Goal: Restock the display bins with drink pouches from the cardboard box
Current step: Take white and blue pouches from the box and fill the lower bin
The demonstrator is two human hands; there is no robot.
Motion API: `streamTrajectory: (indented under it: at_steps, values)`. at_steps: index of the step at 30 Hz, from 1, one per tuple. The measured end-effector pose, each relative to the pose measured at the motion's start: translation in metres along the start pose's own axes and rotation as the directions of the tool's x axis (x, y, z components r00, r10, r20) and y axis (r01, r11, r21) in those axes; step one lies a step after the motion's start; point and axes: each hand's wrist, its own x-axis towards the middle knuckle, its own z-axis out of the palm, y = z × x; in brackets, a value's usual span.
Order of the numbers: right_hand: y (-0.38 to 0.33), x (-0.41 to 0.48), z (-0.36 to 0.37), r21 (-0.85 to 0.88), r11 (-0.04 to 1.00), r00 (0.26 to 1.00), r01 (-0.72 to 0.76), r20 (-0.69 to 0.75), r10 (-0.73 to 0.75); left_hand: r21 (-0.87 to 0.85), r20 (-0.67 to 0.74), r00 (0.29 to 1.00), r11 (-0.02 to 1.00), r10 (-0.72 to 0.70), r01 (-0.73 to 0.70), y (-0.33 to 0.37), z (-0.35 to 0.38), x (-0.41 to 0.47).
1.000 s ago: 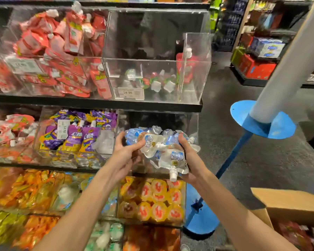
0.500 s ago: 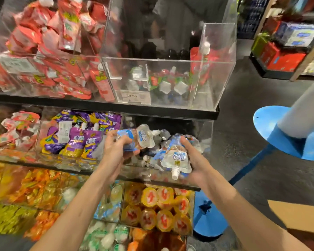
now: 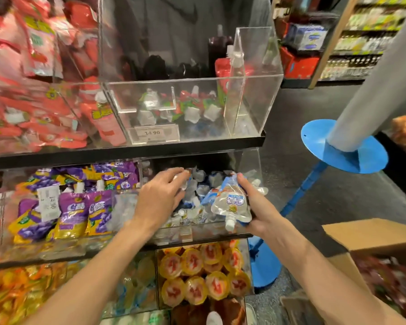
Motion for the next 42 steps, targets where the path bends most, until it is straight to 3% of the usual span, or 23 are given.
streamTrajectory:
  at_steps: [4, 7, 12, 15, 20, 23, 25, 30, 37, 40, 42]
  values:
    - [-0.002, 0.007, 0.004, -0.028, 1.0, 1.0, 0.013, 0.026, -0.012, 0.067, -0.079, 0.985, 0.986, 0.155, -0.15, -0.004, -0.007, 0.003]
    - [-0.005, 0.013, 0.01, -0.056, 0.998, 0.999, 0.02, 0.042, -0.018, 0.266, 0.033, 0.989, 0.953, 0.141, -0.145, -0.022, -0.003, 0.004]
    - [-0.007, 0.024, 0.019, -0.126, 0.992, 1.0, 0.002, 0.028, 0.001, 0.485, 0.363, 0.923, 0.871, -0.125, -0.072, -0.034, 0.02, 0.015]
    - [-0.007, 0.029, 0.017, -0.146, 0.989, 0.999, -0.009, 0.03, 0.013, 0.561, 0.484, 0.822, 0.827, -0.298, -0.03, -0.033, 0.028, 0.021]
    - [-0.008, 0.037, 0.011, -0.169, 0.986, 1.0, -0.01, -0.001, 0.01, 0.54, 0.625, 0.671, 0.842, -0.4, -0.001, -0.026, 0.022, 0.035]
    - [-0.008, 0.038, 0.008, -0.156, 0.988, 1.0, -0.01, -0.006, 0.01, 0.396, 0.625, 0.724, 0.918, -0.292, 0.028, -0.012, 0.027, 0.04]
    - [-0.008, 0.039, 0.006, -0.15, 0.989, 1.0, -0.009, -0.007, 0.008, 0.32, 0.639, 0.746, 0.947, -0.184, -0.04, -0.006, 0.038, 0.038]
    - [-0.009, 0.039, 0.004, -0.175, 0.984, 0.999, -0.008, -0.039, 0.001, 0.463, 0.587, 0.798, 0.865, -0.137, -0.193, -0.017, 0.046, 0.028]
    - [-0.008, 0.042, 0.009, -0.187, 0.982, 0.998, -0.04, -0.052, 0.03, 0.451, 0.66, 0.726, 0.875, -0.193, -0.177, -0.022, 0.031, 0.03]
    - [-0.012, 0.04, 0.012, -0.187, 0.982, 0.999, -0.04, -0.036, 0.034, 0.332, 0.56, 0.827, 0.929, -0.055, -0.163, -0.021, 0.025, 0.023]
    - [-0.015, 0.041, 0.014, -0.175, 0.983, 0.998, -0.058, 0.015, 0.061, 0.086, 0.449, 0.893, 0.996, -0.012, -0.031, -0.019, 0.022, 0.017]
